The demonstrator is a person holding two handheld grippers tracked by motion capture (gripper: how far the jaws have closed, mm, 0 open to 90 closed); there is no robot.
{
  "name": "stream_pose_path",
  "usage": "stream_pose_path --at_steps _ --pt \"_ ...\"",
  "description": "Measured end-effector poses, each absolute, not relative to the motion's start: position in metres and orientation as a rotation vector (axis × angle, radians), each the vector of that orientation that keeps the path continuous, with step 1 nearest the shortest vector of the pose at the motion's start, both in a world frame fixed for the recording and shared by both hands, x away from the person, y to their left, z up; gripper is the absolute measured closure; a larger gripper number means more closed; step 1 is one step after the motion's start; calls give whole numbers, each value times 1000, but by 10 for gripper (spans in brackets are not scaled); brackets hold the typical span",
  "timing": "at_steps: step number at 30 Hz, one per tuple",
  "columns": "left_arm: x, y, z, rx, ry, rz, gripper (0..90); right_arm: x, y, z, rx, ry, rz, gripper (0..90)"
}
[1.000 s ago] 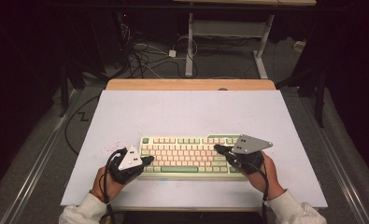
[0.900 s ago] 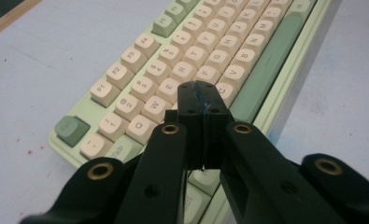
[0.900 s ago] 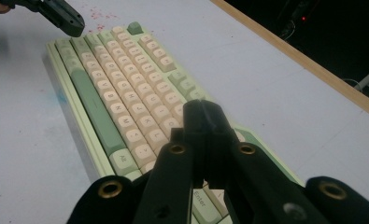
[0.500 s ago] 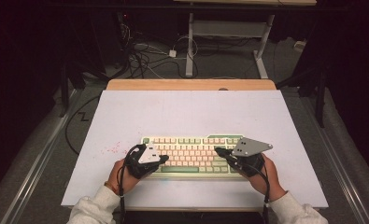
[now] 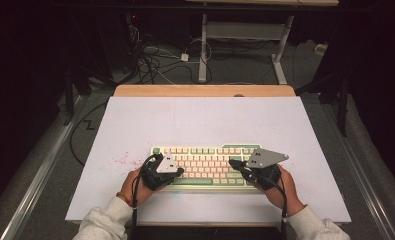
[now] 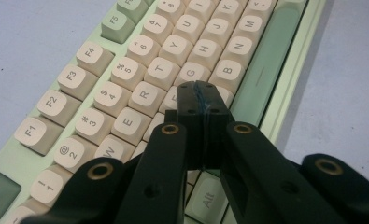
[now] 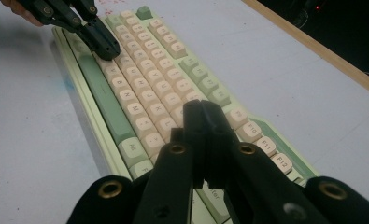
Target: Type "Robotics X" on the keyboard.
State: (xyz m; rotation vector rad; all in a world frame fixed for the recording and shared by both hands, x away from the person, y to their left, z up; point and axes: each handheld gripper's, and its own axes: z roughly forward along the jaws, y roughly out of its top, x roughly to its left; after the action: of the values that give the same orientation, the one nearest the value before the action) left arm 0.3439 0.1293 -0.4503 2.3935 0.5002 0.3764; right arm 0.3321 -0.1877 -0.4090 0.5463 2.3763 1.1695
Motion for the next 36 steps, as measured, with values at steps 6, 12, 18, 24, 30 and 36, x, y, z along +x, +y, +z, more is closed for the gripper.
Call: stream_pose_path --at_steps 6,12,18,24,30,36 --pt "343 128 -450 2395 496 378 873 332 -187 -409 545 2379 1167 900" --pt "343 128 -450 2394 496 379 873 332 -186 -410 539 2380 1164 900" --pt "343 128 -451 2393 496 379 873 332 -187 -409 539 2379 1166 900" --pt "345 128 -453 2407 509 377 875 332 -186 -409 538 2381 1165 900" --pt "342 130 -447 2374 502 399 874 332 -187 -409 539 2380 1166 900" --pt "342 134 -445 2358 514 410 874 332 -187 -408 538 2378 1169 900"
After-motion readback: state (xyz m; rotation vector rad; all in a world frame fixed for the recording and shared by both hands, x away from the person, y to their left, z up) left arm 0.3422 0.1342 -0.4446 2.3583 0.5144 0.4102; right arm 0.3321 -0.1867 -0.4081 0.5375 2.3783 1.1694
